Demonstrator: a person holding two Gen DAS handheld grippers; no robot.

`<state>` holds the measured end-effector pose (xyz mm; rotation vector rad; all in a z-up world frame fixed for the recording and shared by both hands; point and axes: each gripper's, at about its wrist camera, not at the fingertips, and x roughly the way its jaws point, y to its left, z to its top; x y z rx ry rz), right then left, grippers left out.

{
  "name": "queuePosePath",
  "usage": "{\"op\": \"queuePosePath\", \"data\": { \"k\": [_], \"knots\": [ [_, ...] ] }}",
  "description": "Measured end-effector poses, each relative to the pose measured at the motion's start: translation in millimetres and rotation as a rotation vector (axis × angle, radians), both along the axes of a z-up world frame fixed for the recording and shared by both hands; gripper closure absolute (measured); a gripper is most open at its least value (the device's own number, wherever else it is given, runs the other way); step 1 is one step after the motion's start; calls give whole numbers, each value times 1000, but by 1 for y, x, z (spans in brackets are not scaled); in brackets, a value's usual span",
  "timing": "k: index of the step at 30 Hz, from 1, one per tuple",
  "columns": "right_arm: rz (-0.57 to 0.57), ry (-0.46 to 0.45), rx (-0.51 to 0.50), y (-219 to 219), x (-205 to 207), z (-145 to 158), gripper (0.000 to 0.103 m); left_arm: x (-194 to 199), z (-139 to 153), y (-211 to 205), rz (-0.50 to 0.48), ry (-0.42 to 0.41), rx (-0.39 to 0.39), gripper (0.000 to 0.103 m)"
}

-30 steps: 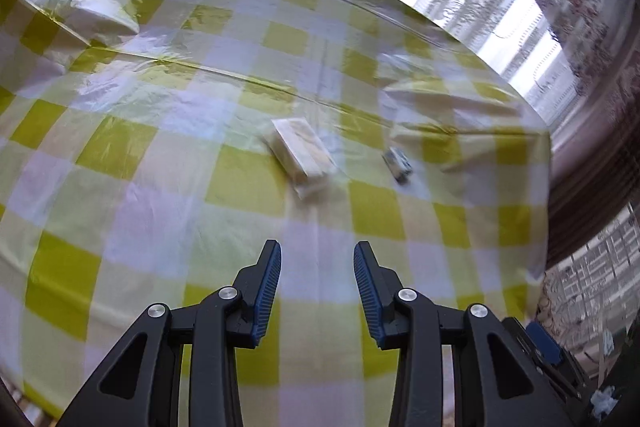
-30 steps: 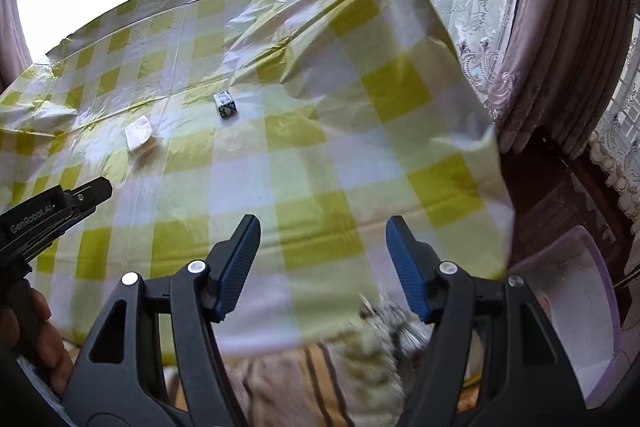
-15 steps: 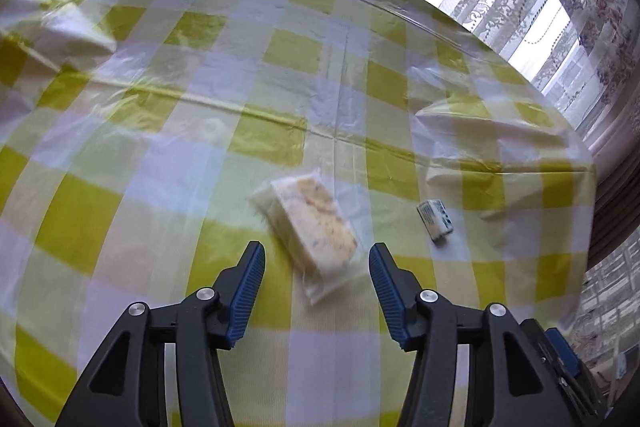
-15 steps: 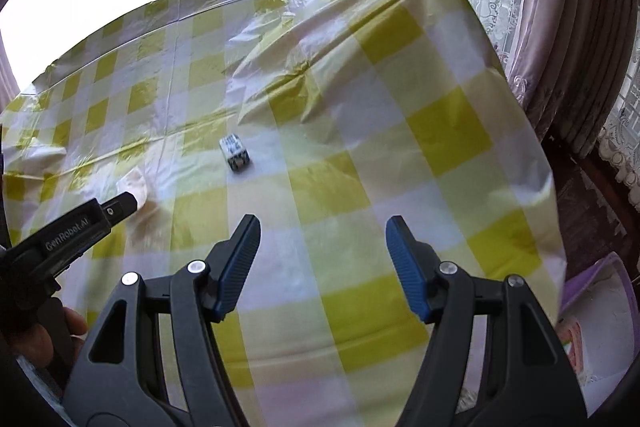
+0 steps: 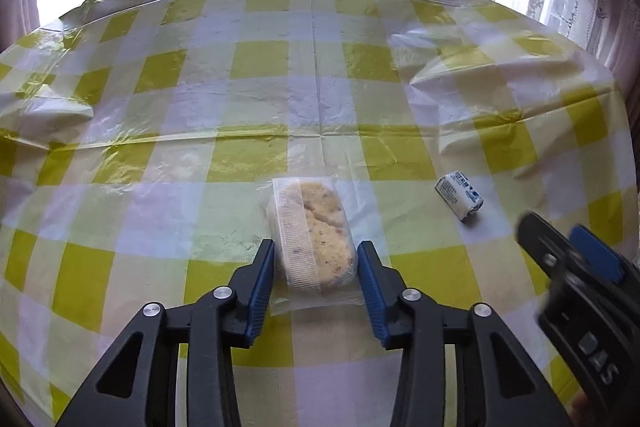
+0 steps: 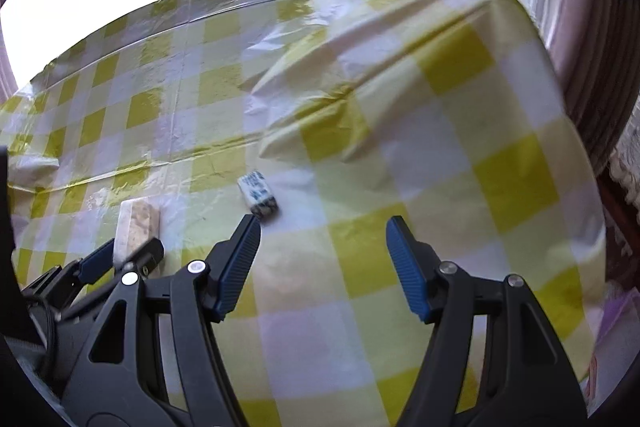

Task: Organize snacks
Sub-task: 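Grasp the clear biscuit pack with the left tool while the right tool grasps the small white-blue carton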

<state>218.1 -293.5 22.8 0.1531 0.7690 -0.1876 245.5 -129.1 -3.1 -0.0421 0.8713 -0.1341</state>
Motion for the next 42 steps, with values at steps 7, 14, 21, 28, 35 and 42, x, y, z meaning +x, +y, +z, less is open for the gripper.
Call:
{"op": "queuePosePath", "data": {
  "k": [7,14,21,28,35,42],
  "knots": [
    [61,28,-4,12,30,-5,35,-3,0,11,13,-3,-49,63],
    [106,81,-12,23,55,-17,36,-4,0,18,19,-5,-97,63],
    [114,122,-8,23,61,-28,68,-4,0,19,22,-5,-103,64],
    [117,116,-9,23,49,-26,86,-7,1,17,22,-5,-79,64],
    [135,124,-23,29,27,-23,95,-14,0,20,24,-1,-60,64],
    [156,127,19,26,5,-21,97,-28,0,31,38,5,-85,64]
  ]
}}
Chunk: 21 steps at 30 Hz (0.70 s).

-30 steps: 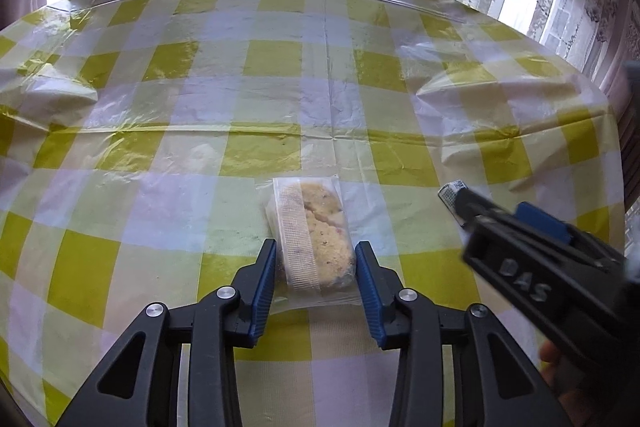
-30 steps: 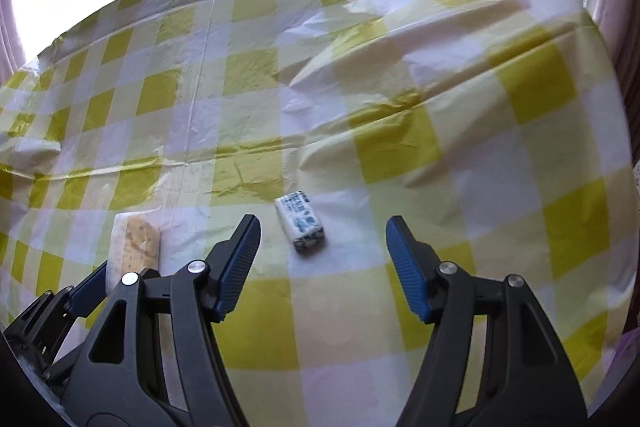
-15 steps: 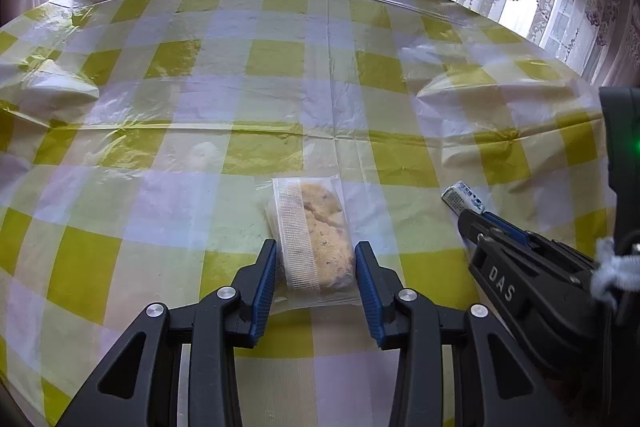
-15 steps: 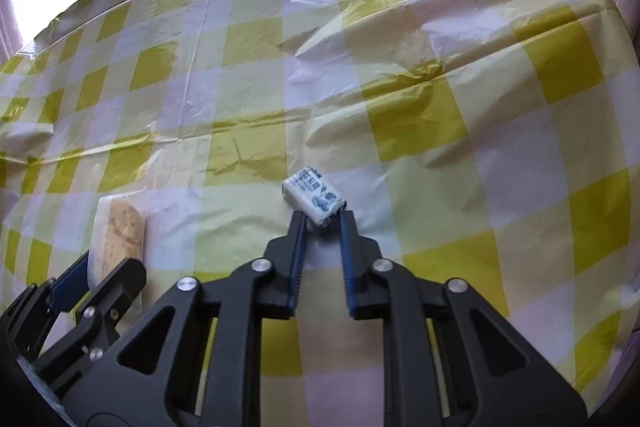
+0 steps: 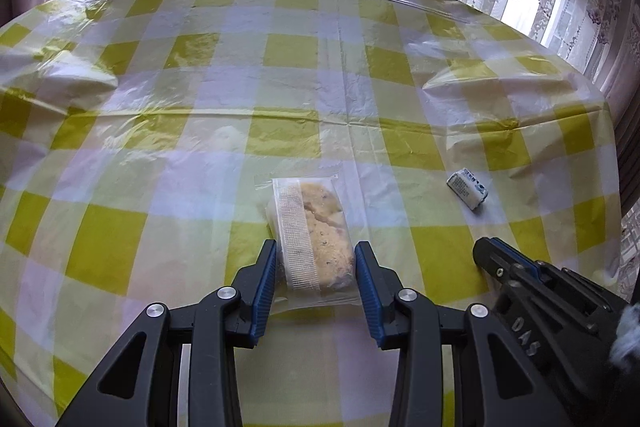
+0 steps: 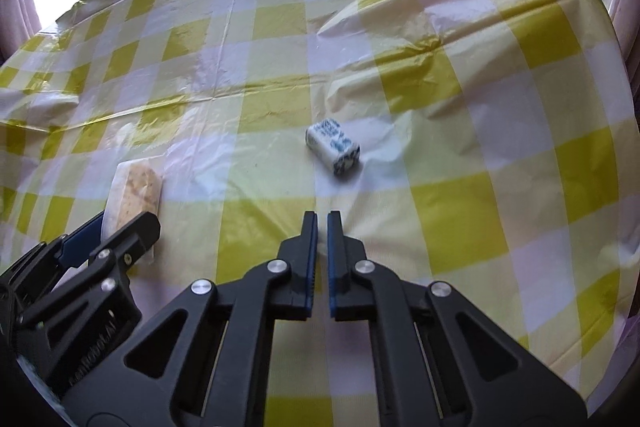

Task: Organize snacks
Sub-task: 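Grasp the clear biscuit pack with the left tool while the right tool grasps the small white-blue carton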

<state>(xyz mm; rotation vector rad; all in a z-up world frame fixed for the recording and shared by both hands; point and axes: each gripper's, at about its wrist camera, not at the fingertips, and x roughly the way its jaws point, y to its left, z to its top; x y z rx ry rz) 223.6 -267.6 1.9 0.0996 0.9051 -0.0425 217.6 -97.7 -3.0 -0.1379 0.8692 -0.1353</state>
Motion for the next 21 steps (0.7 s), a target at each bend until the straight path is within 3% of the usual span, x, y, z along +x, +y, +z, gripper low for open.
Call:
{"op": "queuePosePath", "data": {
  "k": [2,4,5,6,8,11,14,17,18,21],
  "knots": [
    [16,-26,19,-3,-3,6,97,-4,0,2,1,-1,-4,64],
    [15,-63,-43,-2,-2,18,91,-7,0,4,2,-2,-9,64],
    [23,-63,-69,-2,2,22,75,-8,0,5,3,-3,-13,64],
    [40,-68,-74,-2,8,25,52,-9,0,6,4,-4,-16,64],
    [54,-104,-94,-3,14,30,35,-11,0,9,6,-4,-24,64],
    [116,-61,-122,1,36,23,37,-12,0,11,8,-3,-38,64],
    [137,-2,-118,-2,55,10,60,-11,0,12,11,-3,-48,64],
    [142,22,-87,-6,64,1,68,-11,0,13,13,-4,-51,63],
    [147,28,-80,-7,65,1,78,-11,0,13,13,-4,-51,64],
    [129,40,-59,-8,61,1,80,-12,0,12,15,-3,-51,64]
  ]
}}
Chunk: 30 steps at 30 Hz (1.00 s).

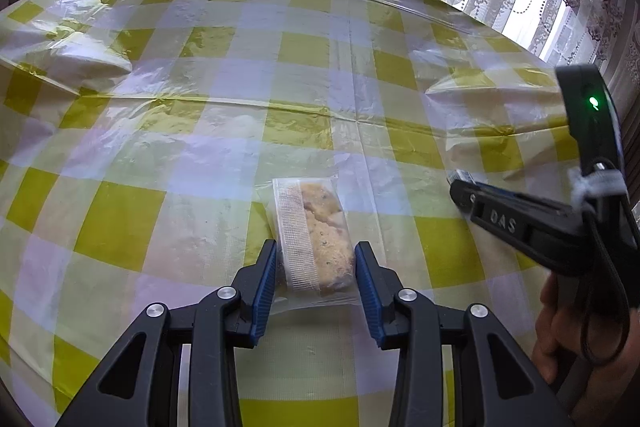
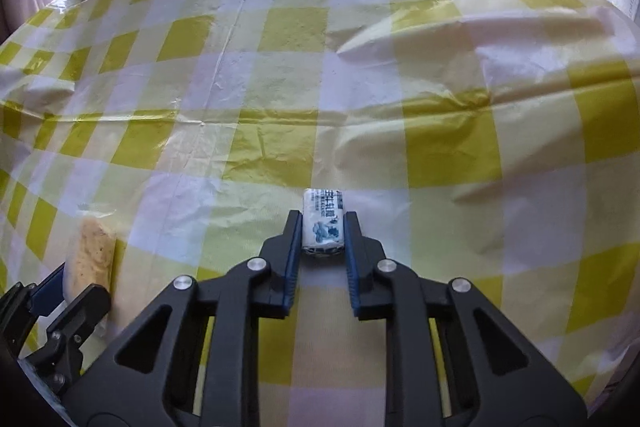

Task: Organize snacks
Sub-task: 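Grasp the clear biscuit pack with the left tool while the right tool grasps the small white-blue carton, then carry the biscuit pack and white-blue carton over the white box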

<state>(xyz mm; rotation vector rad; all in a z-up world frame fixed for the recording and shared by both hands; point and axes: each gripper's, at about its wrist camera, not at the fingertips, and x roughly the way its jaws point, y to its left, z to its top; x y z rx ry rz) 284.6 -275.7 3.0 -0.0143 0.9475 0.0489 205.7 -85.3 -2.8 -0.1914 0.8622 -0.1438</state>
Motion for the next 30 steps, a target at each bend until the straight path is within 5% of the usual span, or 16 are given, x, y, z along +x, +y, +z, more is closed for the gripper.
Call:
{"op": "queuePosePath", "data": {
  "k": [30],
  "knots": [
    [-136,-96,4,-16,-195,43,80,-92,31,-22,-62,-76,117,64]
  ]
}}
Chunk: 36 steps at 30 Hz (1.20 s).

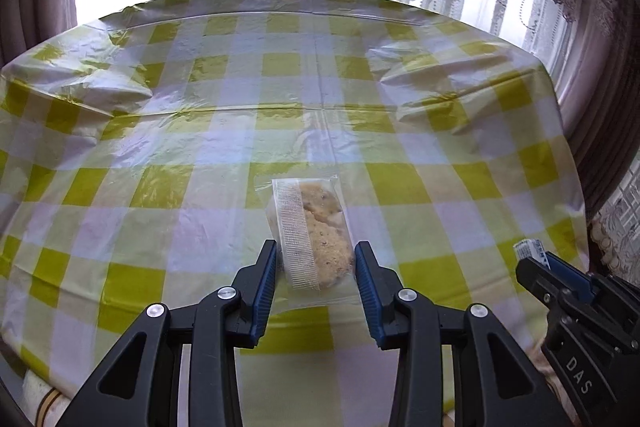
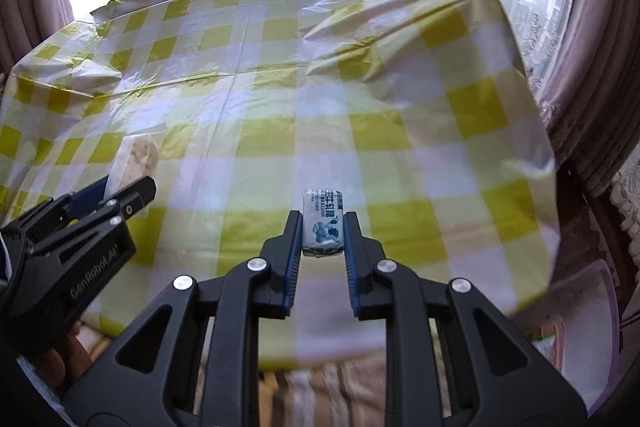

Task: Organize snacks
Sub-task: 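Carry the biscuit pack and white-blue carton over the white box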

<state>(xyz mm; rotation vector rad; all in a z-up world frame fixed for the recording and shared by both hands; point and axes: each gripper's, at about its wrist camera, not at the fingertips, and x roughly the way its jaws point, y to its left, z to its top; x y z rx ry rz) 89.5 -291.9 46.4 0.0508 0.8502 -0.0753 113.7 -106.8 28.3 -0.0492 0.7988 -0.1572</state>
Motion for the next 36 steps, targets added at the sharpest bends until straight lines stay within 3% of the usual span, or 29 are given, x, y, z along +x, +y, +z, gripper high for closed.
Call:
{"op": "queuePosePath", "data": {
  "k": [14,36],
  "knots": [
    [-47,15,-8,-32,-63,5,80,-47,14,-41,-121,9,10,64],
    [-268,61,-40,-139,-168,8,80,-126,24,-158,-501,81,-20,64]
  ]
}}
